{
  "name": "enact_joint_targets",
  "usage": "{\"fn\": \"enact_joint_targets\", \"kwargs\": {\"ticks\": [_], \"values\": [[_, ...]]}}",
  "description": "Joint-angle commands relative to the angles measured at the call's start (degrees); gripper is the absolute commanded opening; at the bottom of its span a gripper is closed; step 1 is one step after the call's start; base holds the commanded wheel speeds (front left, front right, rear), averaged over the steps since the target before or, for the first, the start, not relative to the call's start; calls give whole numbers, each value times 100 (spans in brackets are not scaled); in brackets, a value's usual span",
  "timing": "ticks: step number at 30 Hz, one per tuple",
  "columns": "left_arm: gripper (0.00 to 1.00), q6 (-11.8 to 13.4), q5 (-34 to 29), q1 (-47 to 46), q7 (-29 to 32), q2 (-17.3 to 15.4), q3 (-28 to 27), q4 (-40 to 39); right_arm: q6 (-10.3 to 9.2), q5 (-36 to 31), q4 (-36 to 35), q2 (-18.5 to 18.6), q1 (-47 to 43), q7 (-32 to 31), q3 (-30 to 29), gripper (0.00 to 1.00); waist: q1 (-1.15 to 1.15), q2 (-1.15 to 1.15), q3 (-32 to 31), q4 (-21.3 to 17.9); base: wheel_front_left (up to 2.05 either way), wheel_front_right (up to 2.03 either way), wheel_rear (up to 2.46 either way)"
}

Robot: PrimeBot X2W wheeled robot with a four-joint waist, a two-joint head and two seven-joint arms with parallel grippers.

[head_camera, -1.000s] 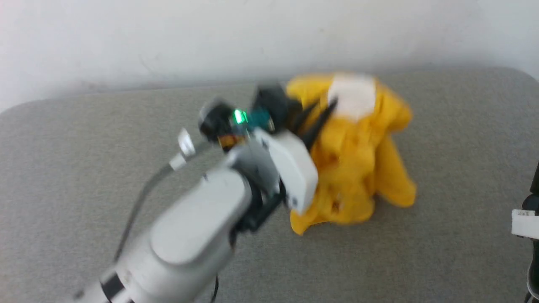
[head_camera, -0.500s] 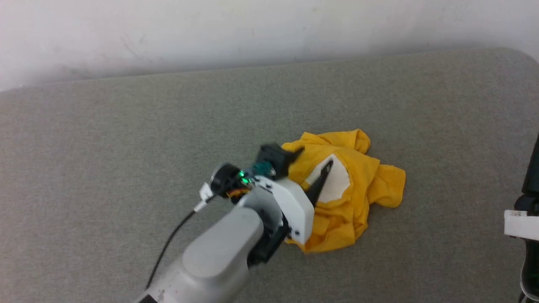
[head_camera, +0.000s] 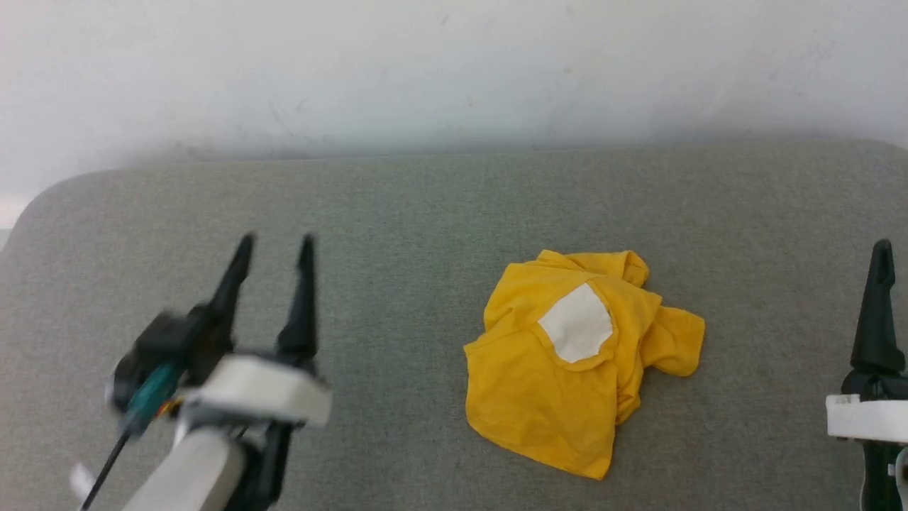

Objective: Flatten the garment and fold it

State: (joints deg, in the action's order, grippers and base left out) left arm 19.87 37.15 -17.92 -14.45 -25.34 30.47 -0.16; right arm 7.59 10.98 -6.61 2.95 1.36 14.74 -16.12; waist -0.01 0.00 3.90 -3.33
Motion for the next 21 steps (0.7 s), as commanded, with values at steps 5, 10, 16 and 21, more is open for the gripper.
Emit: {"fn": "enact_joint_targets", "kwargs": {"ticks": [5,10,16,21], "values": [[100,456,-870,1975,-52,-103,-1213,-1560,-10,34,134,-7,-233,26,94,100,1,0,83,115,0,0,0],[100,269,-1530,2747,-53,254,-1593,-1859,-10,99,230,-7,-314,26,78,100,1,0,154,271,0,0,0],[100,-279,-1917,2810,-54,937,-1887,-1868,-10,-29,367,-7,-91,-117,295,100,1,0,294,467,0,0,0],[100,-710,-2186,2575,-54,1326,-2066,-1761,-10,-184,512,-7,429,-1285,496,100,1,0,530,558,0,0,0]]}}
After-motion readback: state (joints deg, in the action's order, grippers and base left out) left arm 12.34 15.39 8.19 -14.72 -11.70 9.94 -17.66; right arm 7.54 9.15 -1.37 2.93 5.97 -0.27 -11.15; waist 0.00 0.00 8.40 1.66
